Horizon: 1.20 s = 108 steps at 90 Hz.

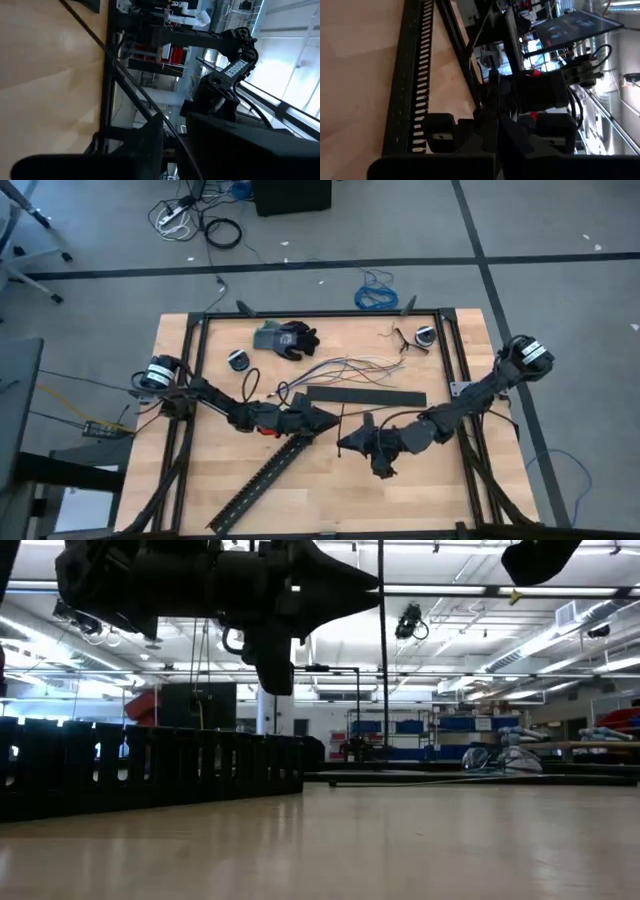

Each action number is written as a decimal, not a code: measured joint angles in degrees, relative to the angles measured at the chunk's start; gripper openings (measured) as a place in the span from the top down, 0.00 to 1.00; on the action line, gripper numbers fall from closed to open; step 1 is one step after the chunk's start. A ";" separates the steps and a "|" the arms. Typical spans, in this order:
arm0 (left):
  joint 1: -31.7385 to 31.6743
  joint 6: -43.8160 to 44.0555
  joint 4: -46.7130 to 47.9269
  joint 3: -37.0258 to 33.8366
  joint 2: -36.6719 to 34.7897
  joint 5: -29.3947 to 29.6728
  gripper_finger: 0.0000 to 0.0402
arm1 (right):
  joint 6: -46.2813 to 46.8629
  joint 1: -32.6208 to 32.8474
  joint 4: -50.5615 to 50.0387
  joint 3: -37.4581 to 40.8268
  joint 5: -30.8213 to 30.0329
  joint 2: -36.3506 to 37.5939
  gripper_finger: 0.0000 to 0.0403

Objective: Ziptie cables
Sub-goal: Insert the black zip tie into the locking head

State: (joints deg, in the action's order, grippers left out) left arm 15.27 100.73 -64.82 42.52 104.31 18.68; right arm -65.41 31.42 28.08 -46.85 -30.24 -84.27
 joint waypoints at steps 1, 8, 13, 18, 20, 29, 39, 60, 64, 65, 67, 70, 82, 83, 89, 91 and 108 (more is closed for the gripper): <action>0.00 0.00 0.00 0.00 0.00 0.00 0.81 | 0.01 -0.05 0.00 0.00 0.18 0.00 1.00; 0.00 0.00 0.00 0.00 0.00 0.02 0.81 | 0.06 -0.38 0.02 0.00 0.51 0.00 1.00; 0.00 0.00 0.01 0.00 0.00 0.02 0.81 | 0.06 -0.62 0.02 0.00 0.51 0.00 1.00; 0.00 0.00 0.00 0.01 0.00 0.02 0.81 | 0.02 -0.87 0.02 0.00 0.58 0.00 1.00; 0.00 0.00 0.00 0.02 0.00 0.02 0.81 | 0.02 -1.01 0.02 0.00 0.72 0.00 1.00; 0.00 0.00 0.00 0.02 0.00 0.02 0.81 | 0.00 -1.56 0.04 0.00 1.70 0.00 1.00; 0.00 0.00 0.00 0.02 0.00 -1.00 0.81 | -0.45 -2.10 0.04 0.00 1.60 0.00 1.00; -0.02 -0.34 0.00 0.07 0.00 -2.47 0.81 | -0.50 -3.08 -0.34 0.00 1.35 -0.01 1.00; 0.00 -1.19 0.00 0.07 0.00 -2.47 0.81 | 0.28 -3.16 -0.37 0.00 1.38 0.00 1.00; -0.01 -1.31 0.00 0.07 0.00 -2.47 0.81 | 0.52 -3.17 -0.36 0.00 1.38 0.00 1.00; -0.02 -1.34 0.00 0.07 0.00 -2.47 0.81 | 1.06 -3.17 -0.35 0.00 1.38 -0.02 1.00; -0.04 -1.40 0.00 0.07 0.00 -2.47 0.81 | 1.95 -3.19 -0.35 0.00 1.38 0.00 1.00; -0.25 -3.69 0.00 0.07 0.00 -2.53 0.81 | 4.25 -3.17 -0.37 0.00 1.39 -0.02 1.00; -0.28 -4.21 0.00 0.07 0.00 -2.52 0.81 | 4.31 -3.17 -0.37 0.00 1.40 -0.02 1.00; -0.63 -6.45 -0.08 0.07 0.00 -2.59 0.81 | 4.98 -3.04 -0.39 0.00 1.40 -0.02 1.00; -0.72 -7.37 -0.09 0.07 0.00 -2.73 0.81 | 5.55 -3.02 -0.38 0.00 1.40 -0.02 1.00; -1.75 -12.57 -0.09 0.07 -0.02 -3.18 0.83 | 12.36 -2.97 -0.35 0.00 1.40 -0.02 1.00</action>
State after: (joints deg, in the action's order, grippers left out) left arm 13.52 88.15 -64.90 42.59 104.29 15.50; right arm -53.04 28.45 27.73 -46.85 -28.84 -84.29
